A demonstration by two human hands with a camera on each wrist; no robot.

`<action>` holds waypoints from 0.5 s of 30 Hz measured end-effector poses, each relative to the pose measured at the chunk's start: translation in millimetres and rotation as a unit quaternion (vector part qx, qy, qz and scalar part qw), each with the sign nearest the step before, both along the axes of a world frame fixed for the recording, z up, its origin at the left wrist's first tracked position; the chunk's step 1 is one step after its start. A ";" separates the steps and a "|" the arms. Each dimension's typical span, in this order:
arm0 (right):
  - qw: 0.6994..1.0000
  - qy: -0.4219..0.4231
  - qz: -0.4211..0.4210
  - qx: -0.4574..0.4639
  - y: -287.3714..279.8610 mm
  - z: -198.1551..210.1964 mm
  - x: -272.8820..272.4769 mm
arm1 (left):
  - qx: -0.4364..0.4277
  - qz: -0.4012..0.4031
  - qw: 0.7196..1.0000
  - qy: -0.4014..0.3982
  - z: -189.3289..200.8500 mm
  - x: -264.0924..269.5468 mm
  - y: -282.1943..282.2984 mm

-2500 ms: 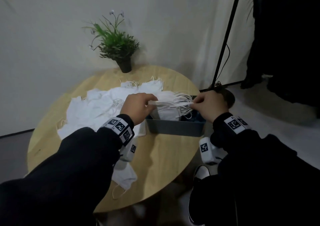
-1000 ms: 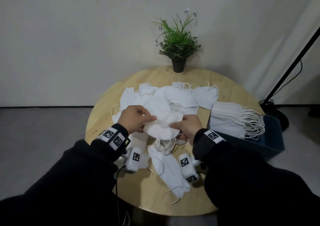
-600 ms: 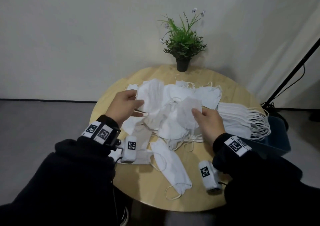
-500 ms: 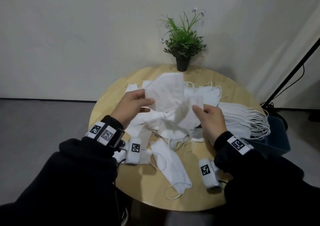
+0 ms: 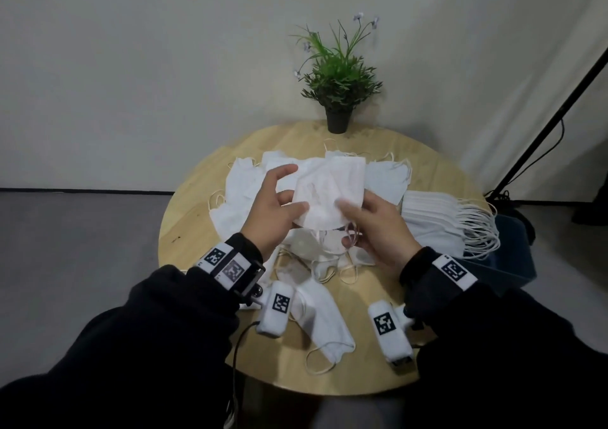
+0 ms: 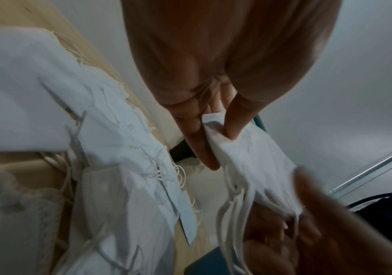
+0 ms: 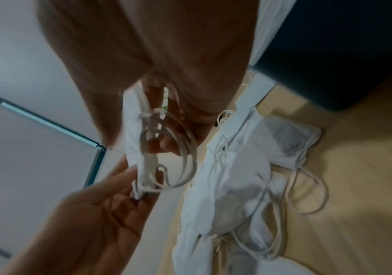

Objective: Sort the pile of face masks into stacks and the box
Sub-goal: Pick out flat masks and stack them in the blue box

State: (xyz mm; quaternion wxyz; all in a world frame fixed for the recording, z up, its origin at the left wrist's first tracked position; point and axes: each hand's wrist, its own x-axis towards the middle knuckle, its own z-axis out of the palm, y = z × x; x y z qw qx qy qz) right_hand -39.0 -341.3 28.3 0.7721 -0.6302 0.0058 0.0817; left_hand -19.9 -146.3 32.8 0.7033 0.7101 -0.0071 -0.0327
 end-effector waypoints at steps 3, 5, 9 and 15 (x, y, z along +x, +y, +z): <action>0.995 -0.004 0.017 -0.098 -6.2 -8.6 -2.2 | 0.005 -0.016 1.000 0.006 3.5 -1.7 -0.7; 0.993 0.001 0.027 -0.116 -11.2 -7.5 -5.3 | 0.045 -0.058 0.997 -0.009 8.5 -1.8 1.2; 0.982 -0.010 0.039 -0.185 -22.1 -3.9 -10.4 | 0.113 -0.105 0.986 -0.062 19.1 -0.6 2.1; 0.990 0.051 -0.049 -0.120 -48.4 4.8 -18.1 | 0.095 -0.051 0.993 -0.049 15.2 -3.2 9.5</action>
